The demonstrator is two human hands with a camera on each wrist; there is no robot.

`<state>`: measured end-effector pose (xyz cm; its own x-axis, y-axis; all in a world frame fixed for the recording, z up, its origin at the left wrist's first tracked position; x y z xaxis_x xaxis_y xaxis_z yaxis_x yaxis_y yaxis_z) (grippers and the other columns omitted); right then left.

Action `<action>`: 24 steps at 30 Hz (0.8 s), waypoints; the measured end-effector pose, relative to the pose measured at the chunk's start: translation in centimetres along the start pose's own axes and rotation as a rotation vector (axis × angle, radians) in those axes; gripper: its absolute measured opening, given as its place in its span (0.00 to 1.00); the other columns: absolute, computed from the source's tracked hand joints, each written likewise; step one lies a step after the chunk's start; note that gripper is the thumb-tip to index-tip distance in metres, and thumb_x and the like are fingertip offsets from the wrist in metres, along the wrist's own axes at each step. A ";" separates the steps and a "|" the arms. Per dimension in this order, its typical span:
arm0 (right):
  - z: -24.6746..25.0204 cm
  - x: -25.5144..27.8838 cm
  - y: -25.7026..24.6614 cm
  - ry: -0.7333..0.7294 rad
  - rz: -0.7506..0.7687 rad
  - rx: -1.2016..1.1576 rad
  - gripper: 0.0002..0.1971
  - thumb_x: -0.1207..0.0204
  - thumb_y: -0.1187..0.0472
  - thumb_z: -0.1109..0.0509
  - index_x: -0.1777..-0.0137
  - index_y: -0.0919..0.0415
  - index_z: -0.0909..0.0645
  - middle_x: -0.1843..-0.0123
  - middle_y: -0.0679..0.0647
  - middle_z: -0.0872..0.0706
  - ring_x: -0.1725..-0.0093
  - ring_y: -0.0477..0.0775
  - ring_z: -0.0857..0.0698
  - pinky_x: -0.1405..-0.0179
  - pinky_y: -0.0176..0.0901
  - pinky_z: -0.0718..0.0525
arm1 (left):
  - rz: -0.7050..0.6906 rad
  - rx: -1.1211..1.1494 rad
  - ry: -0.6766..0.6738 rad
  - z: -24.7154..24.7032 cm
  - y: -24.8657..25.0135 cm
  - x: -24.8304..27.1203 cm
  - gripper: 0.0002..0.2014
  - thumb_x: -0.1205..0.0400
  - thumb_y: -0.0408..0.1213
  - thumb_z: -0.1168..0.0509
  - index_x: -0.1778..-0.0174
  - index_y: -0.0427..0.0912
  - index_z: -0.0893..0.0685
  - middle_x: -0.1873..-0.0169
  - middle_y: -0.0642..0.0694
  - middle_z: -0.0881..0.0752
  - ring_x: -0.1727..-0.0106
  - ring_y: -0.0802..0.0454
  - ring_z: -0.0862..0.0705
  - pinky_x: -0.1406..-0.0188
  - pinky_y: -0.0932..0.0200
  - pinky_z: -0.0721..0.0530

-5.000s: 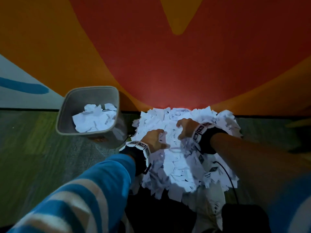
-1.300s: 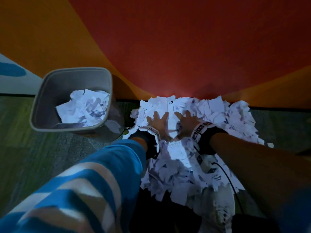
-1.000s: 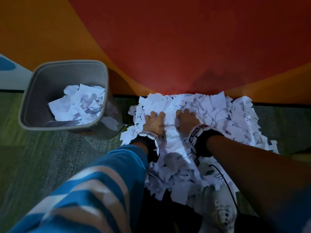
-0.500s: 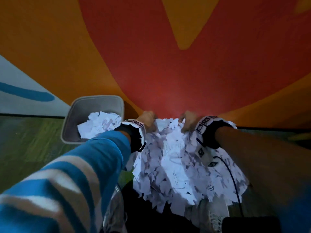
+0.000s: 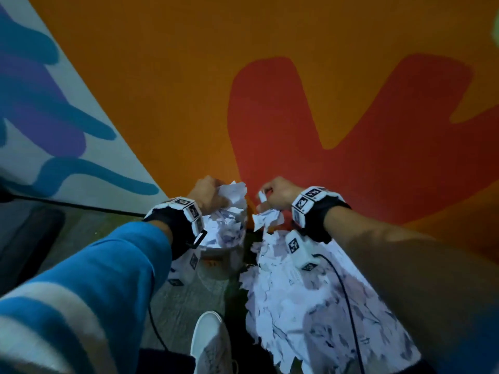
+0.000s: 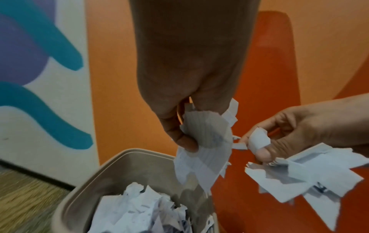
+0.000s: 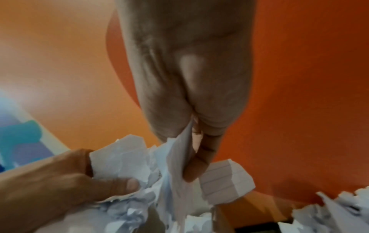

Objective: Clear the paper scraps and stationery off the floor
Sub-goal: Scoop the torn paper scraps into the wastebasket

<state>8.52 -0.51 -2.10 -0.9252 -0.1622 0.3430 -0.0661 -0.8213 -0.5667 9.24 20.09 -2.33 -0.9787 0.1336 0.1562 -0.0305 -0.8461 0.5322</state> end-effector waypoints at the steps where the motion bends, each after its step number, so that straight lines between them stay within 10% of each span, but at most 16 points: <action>1: -0.7 -0.4 -1.4 -0.004 0.017 -0.009 0.17 0.30 0.59 0.18 0.46 0.67 0.14 0.60 0.55 0.13 0.62 0.52 0.18 0.65 0.44 0.19 | 0.035 0.023 0.035 0.4 -1.1 0.3 0.19 0.25 0.35 0.23 0.37 0.37 0.13 0.48 0.41 0.11 0.51 0.45 0.13 0.59 0.58 0.18; 11: -6.7 -4.1 -8.2 0.102 -0.037 -0.116 0.18 0.24 0.66 0.25 0.34 0.67 0.17 0.39 0.64 0.13 0.45 0.62 0.12 0.50 0.49 0.13 | 0.290 0.196 0.131 1.1 -6.9 0.4 0.20 0.23 0.30 0.27 0.35 0.30 0.16 0.43 0.33 0.12 0.45 0.37 0.12 0.52 0.50 0.12; 17: -7.9 -4.5 -7.8 -0.001 -0.064 -0.146 0.30 0.18 0.60 0.31 0.17 0.58 0.35 0.29 0.62 0.20 0.62 0.49 0.19 0.70 0.39 0.22 | 0.372 0.328 0.056 0.0 -7.7 -0.3 0.23 0.23 0.32 0.24 0.31 0.40 0.17 0.42 0.37 0.12 0.54 0.44 0.11 0.60 0.55 0.10; 24: -5.3 -2.7 -4.0 -0.117 -0.048 -0.085 0.31 0.20 0.56 0.27 0.19 0.59 0.31 0.41 0.55 0.18 0.57 0.47 0.21 0.55 0.42 0.16 | 0.321 0.328 0.030 -0.1 -6.5 0.0 0.21 0.22 0.33 0.25 0.32 0.38 0.18 0.40 0.38 0.15 0.47 0.41 0.12 0.65 0.61 0.14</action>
<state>9.30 6.16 -4.72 -0.8705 -0.1912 0.4535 -0.1450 -0.7809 -0.6076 9.44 25.53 -5.90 -0.9337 -0.1271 0.3347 0.3361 -0.6336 0.6969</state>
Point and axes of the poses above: each hand's wrist, its own x-axis away from the middle knuckle, its own z-axis out of the back of the hand, y = z × x, the point moved 2 cm from there along -x, towards the middle knuckle
